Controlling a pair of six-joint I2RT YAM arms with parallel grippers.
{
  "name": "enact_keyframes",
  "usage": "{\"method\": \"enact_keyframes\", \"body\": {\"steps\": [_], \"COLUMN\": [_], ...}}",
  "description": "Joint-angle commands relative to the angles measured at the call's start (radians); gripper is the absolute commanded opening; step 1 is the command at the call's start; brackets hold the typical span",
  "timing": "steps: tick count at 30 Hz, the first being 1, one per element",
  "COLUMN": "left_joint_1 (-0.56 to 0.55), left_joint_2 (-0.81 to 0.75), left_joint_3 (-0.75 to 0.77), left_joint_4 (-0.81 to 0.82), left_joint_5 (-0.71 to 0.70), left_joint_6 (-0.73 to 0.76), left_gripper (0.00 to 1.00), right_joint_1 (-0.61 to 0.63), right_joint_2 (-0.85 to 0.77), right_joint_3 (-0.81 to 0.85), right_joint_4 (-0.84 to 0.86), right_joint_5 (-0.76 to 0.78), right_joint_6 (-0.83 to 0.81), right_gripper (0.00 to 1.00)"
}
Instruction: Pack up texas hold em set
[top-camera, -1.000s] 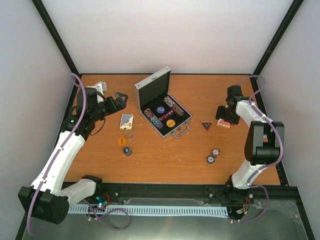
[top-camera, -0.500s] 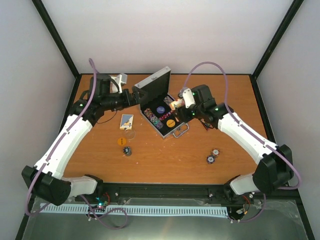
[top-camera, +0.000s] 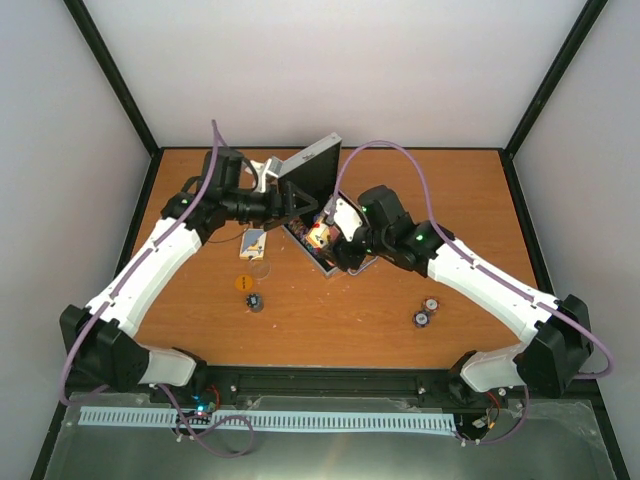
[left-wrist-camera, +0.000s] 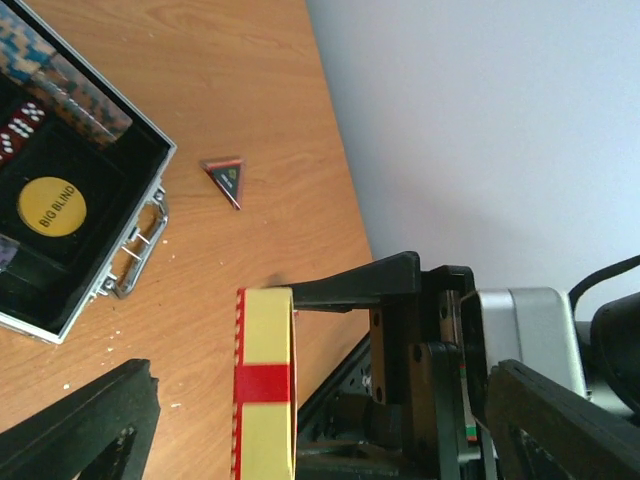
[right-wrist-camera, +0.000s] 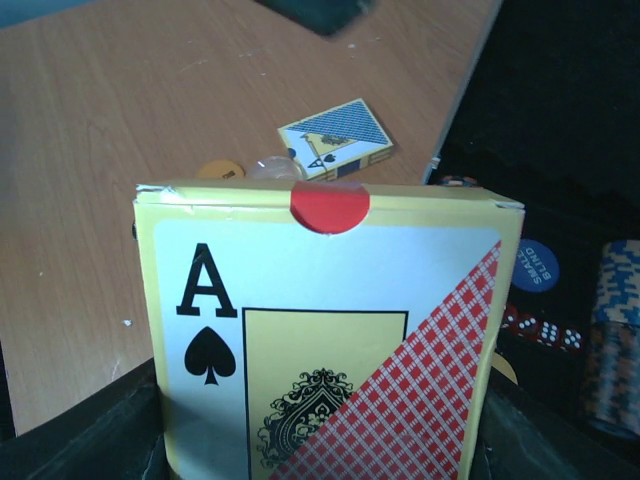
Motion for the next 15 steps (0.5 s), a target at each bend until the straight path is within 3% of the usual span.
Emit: {"method": "enact_keyframes", "body": {"steps": [1, 8, 15], "left_joint_1": [-0.044, -0.081, -0.081], "left_joint_2": [0.034, 0.083, 0.097], "left_joint_3": [0.036, 0.056, 0.044], "left_joint_4": [-0.016, -0.088, -0.113], "left_joint_5": [0.071, 0.039, 0.039], "left_joint_6": [0.008, 0.049, 0.060], "left_gripper": [0.87, 0.64, 0.49], "right_joint_1": [0.033, 0.050, 0.054], "right_joint_2": [-0.022, -0.005, -0.004], "right_joint_3": [0.018, 0.042, 0.047], "right_joint_4": [0.036, 0.028, 0.027], "right_joint_5": [-0.008, 0.005, 0.011], "right_joint_6": [-0.065, -0.079, -0.084], "right_gripper": [0.59, 0.59, 0.59]}}
